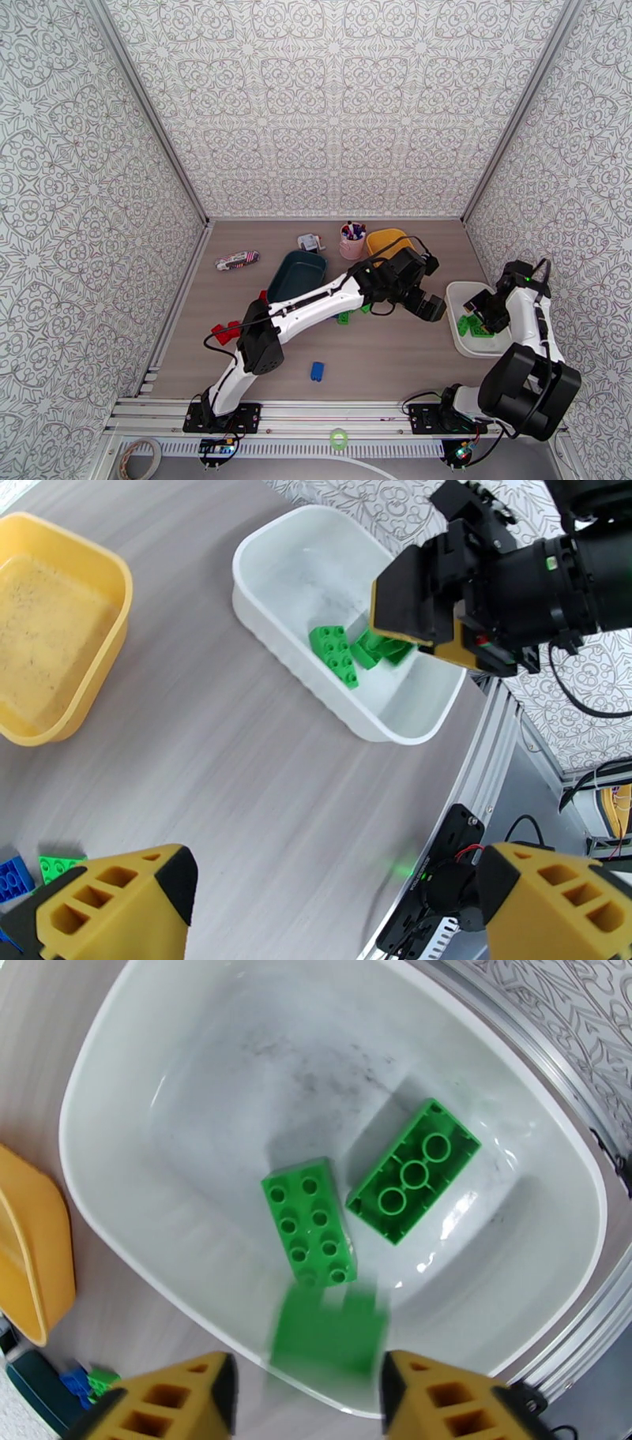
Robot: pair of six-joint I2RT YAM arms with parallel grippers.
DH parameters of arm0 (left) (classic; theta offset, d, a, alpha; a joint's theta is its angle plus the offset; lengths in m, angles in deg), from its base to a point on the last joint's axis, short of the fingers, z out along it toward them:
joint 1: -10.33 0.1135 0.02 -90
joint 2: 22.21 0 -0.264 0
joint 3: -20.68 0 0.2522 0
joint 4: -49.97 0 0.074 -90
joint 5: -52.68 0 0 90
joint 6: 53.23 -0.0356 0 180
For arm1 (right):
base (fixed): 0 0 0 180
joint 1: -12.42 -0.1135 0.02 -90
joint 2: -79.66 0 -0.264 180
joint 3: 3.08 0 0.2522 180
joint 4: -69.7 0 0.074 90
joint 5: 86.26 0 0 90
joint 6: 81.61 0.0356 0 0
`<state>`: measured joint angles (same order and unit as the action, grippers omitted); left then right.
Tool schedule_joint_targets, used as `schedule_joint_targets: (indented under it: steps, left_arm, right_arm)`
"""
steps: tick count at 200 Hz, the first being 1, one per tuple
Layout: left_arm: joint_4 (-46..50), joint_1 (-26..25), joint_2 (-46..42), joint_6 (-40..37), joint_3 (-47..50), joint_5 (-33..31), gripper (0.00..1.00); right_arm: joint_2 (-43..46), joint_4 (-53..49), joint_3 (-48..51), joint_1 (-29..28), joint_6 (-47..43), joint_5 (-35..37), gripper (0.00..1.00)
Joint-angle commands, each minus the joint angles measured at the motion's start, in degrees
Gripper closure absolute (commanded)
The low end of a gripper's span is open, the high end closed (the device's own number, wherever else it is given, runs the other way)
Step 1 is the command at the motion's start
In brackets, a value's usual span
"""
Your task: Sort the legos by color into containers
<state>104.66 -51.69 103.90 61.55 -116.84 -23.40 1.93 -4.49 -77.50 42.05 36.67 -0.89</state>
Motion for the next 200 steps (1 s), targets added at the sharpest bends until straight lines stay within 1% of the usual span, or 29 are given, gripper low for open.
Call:
schedule_joint_targets:
  steps: [1,17,45,66,86,103,122,146,165,200]
  left_arm:
    - [0.6,1.0,-2.6,-0.3,2.6,-1.4,0.01]
    - [0.4,1.5,-3.4,0.3,3.9,-1.7,0.01]
    - [-0.1,2.5,-5.4,1.4,8.3,-3.4,0.01]
    - [-0.3,3.4,-7.0,2.1,11.0,-5.0,0.01]
    - [0.1,4.3,-8.2,2.7,13.0,-6.9,0.0]
    - [-0.6,5.3,-9.9,3.6,15.6,-8.2,0.01]
    - [-2.1,6.9,-12.6,5.5,20.0,-9.5,0.01]
    - [-4.2,9.4,-16.9,8.8,26.9,-11.5,0.01]
    - [-5.6,11.7,-20.4,11.2,32.7,-12.8,0.01]
    - [-7.1,15.4,-27.1,14.2,42.0,-14.8,0.01]
  right_arm:
    - [0.9,-0.8,-2.5,0.3,-0.9,0.9,0.29]
    - [1.6,-0.6,-3.0,0.3,-1.4,-0.5,0.26]
    - [4.0,1.0,-2.4,0.0,-1.8,-6.3,0.26]
    - [4.5,1.7,-2.0,-1.4,-2.8,-12.8,0.3]
    - [5.1,0.9,-1.9,-4.8,-3.7,-13.5,0.33]
    - [5.8,0.9,-1.6,-8.5,-3.8,-13.7,0.33]
    - [5.6,1.0,-1.6,-13.6,-3.7,-13.4,0.3]
    - [3.9,1.7,-1.8,-22.8,-3.4,-11.4,0.26]
    - [1.7,2.3,-1.9,-29.2,-3.1,-10.7,0.26]
    - [-3.4,2.0,-3.6,-40.1,-2.4,-8.0,0.29]
